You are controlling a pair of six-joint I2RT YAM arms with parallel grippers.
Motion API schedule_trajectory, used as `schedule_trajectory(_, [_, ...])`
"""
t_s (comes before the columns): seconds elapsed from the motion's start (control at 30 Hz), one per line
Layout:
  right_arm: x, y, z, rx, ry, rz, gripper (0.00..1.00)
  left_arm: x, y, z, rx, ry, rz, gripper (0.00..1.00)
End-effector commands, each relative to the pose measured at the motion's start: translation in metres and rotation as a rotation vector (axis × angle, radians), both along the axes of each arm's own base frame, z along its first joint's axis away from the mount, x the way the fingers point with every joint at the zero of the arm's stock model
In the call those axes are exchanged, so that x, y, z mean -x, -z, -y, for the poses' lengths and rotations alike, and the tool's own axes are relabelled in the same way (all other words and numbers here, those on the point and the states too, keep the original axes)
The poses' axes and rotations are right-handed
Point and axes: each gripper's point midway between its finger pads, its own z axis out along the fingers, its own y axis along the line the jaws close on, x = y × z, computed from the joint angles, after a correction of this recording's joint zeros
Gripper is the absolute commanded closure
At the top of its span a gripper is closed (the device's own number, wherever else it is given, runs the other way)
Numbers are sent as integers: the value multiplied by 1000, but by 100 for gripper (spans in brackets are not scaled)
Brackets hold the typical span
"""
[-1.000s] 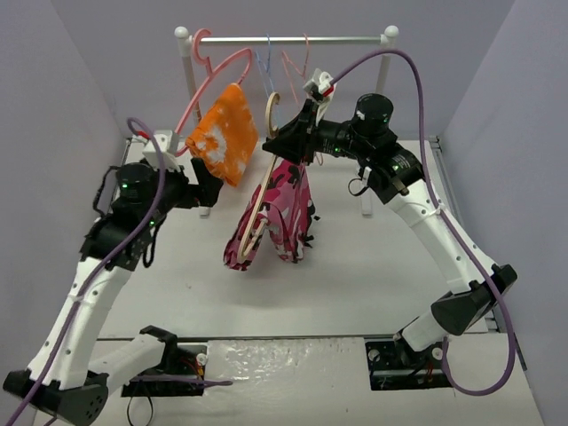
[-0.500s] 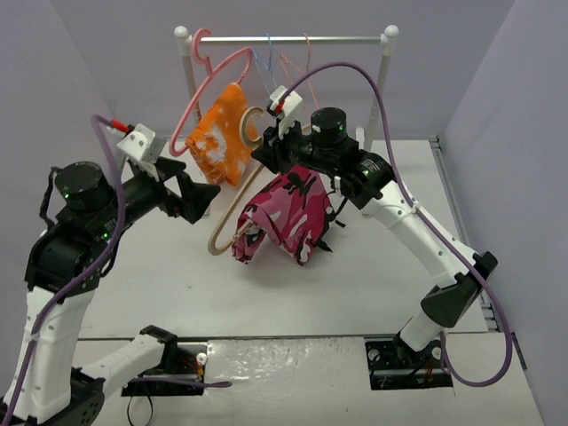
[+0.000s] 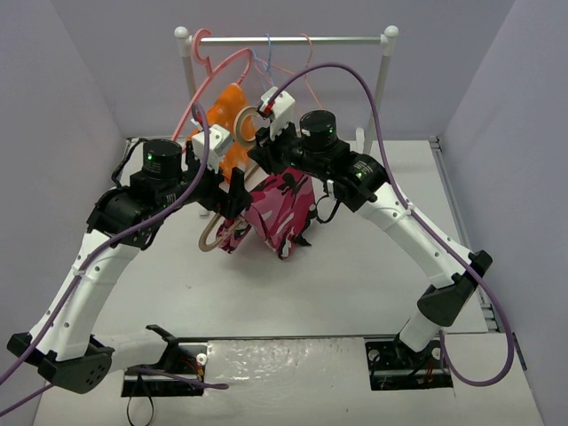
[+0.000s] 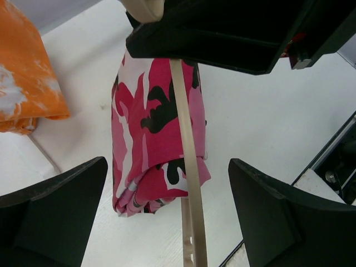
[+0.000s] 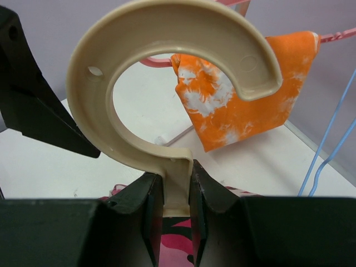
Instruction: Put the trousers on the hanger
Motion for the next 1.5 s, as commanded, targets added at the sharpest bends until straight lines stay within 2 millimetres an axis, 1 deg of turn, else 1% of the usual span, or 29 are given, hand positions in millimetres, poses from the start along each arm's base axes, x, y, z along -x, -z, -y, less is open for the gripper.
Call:
schedule_trajectory(0.0, [2,-100,9,-207,38,231,100,-1,-16,5,9,-3,61,20])
schedule_trajectory(0.07, [2,-100,8,-205,42,230,100,-2,-11,8,-4,-5,56,30])
schedule_trajectory(0.13, [1,-97,7,-202,43,226,100,-2,-9,11,-12,-1,54,45])
schedule_trajectory(0.2, [2,-94,5,-200,42,219,100,-2,-10,13,-12,1,59,56])
schedule_trajectory(0.27, [1,-91,2,-199,40,212,100,-1,-12,13,-5,-3,71,75])
schedule_trajectory(0.33, [3,-90,0,-201,36,208,100,-1,-13,12,-3,-8,76,91])
schedule_trajectory(0.37, [3,-89,0,-202,35,207,100,-1,-12,11,-3,-10,79,97])
schedule_trajectory(0.4, [3,-89,-1,-202,34,205,100,-1,-12,10,-3,-12,79,100])
schedule_trajectory(0.53, [5,-84,-2,-203,24,192,100,3,-15,6,8,-21,86,100])
schedule_trajectory(0.57, [6,-82,-2,-202,23,186,97,5,-16,4,12,-29,89,100])
schedule_trajectory(0.63, [7,-76,-2,-200,23,168,84,10,-19,-1,18,-45,89,100])
schedule_trajectory(0.7, [10,-69,0,-199,21,148,65,16,-23,-8,27,-61,89,100])
schedule_trajectory(0.8, [16,-63,4,-202,17,119,43,26,-27,-19,28,-86,92,100])
schedule_trajectory(0.9, [23,-62,10,-211,15,109,30,39,-31,-26,32,-79,86,100])
schedule_trajectory(0.97, [29,-69,17,-222,19,119,26,46,-38,-26,51,-59,92,100])
schedule_trajectory(1.03, [32,-71,22,-226,25,125,21,55,-44,-27,63,-36,100,100])
schedule_trajectory(1.17, [39,-84,42,-251,71,148,9,62,-42,-41,29,-73,91,100])
schedule_trajectory(1.23, [40,-84,58,-253,127,156,3,62,-36,-49,-6,-101,75,100])
schedule_trajectory(1.27, [35,-83,68,-249,181,162,0,64,-30,-53,-37,-109,52,100])
schedule_trajectory(1.3, [36,-80,71,-242,186,161,0,63,-33,-56,-37,-122,61,100])
schedule_trajectory(1.33, [30,-74,87,-233,260,162,0,69,-23,-62,-86,-126,21,100])
schedule_trajectory(1.37, [30,-78,95,-242,290,170,0,68,-21,-62,-99,-125,16,100])
schedule_trajectory(1.43, [22,-60,115,-220,363,149,0,75,-17,-68,-125,-122,-7,100])
schedule_trajectory(1.47, [20,-55,121,-224,377,137,0,76,-16,-72,-136,-133,-9,100])
